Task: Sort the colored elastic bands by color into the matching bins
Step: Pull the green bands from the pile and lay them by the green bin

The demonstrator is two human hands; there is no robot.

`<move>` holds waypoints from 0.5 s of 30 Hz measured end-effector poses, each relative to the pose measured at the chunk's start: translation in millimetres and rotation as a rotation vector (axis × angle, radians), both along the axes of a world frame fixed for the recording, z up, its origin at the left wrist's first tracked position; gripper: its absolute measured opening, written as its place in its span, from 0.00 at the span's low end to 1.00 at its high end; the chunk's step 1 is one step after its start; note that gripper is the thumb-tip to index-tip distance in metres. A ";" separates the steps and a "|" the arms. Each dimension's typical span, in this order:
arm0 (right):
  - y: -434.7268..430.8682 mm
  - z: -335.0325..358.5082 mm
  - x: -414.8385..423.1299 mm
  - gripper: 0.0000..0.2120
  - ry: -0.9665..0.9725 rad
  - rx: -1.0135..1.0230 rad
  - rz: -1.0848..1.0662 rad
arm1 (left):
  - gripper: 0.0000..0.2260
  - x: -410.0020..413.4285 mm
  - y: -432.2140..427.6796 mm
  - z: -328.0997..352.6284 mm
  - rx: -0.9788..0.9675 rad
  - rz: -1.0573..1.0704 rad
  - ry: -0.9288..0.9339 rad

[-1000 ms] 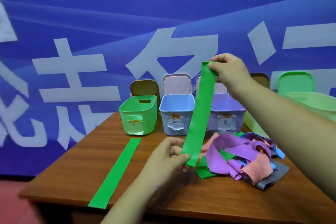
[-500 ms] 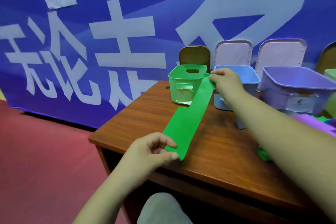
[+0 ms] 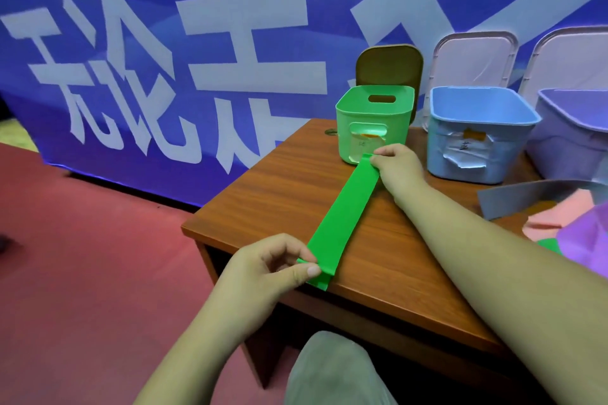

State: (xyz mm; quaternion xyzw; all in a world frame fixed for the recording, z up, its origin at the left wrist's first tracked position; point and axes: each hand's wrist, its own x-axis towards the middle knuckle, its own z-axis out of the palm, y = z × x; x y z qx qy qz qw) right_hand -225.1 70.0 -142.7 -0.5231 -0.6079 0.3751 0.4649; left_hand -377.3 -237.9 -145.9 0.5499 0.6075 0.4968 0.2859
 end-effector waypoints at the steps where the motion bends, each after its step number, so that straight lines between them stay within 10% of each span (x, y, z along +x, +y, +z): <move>1: -0.7 -0.6 -1.2 0.04 -0.022 0.004 0.001 | 0.06 -0.7 0.3 -1.3 0.000 0.008 0.016; 15: 5.2 -6.6 -5.1 0.05 -0.260 0.023 0.048 | 0.07 -3.8 -0.9 -7.7 -0.008 0.122 0.106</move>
